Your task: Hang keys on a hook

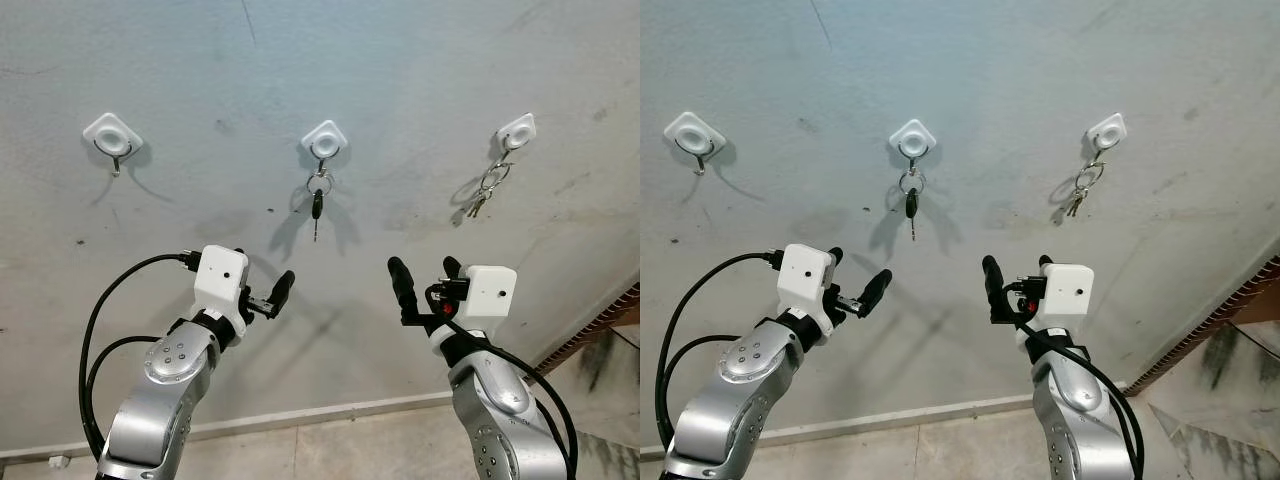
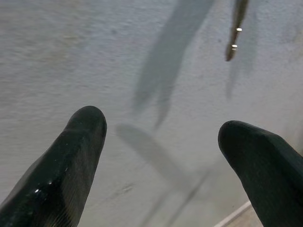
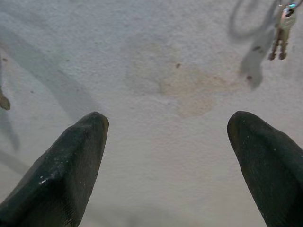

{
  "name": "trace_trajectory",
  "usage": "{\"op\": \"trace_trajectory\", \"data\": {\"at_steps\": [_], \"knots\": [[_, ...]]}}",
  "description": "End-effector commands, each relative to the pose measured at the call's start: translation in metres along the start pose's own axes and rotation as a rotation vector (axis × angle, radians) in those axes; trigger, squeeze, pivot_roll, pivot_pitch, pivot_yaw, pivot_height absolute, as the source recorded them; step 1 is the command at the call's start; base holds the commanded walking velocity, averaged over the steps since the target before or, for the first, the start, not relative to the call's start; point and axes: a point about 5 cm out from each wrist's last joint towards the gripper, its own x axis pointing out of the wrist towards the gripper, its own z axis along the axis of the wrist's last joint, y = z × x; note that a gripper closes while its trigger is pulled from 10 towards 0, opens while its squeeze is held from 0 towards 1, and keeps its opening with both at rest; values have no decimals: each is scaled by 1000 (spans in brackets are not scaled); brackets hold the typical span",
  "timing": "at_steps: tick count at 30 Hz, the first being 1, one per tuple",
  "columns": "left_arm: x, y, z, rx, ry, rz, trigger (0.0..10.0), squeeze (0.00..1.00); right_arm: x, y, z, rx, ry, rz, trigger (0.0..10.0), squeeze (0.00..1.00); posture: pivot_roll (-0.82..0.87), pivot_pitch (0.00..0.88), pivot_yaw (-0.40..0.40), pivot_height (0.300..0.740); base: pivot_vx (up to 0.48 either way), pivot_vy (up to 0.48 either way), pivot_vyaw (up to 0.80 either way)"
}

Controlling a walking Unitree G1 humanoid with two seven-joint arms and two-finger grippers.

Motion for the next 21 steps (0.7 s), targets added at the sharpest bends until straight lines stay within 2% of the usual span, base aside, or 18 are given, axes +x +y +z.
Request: {"op": "trace_trajectory", "data": {"at_steps": [1,10,21], "knots": [[0,-3,1,14,3,-8,10000,0,1,-4,0,-1,-2,-17,10000,0,211,33,-56,740,0,0,0],[0,-2,2,12,5,3,10000,0,4,-2,2,9,-8,-13,10000,0,208,38,-59,740,0,0,0],[1,-2,2,9,7,4,10000,0,4,-1,1,18,-9,-13,10000,0,204,42,-55,740,-264,0,0]]}}
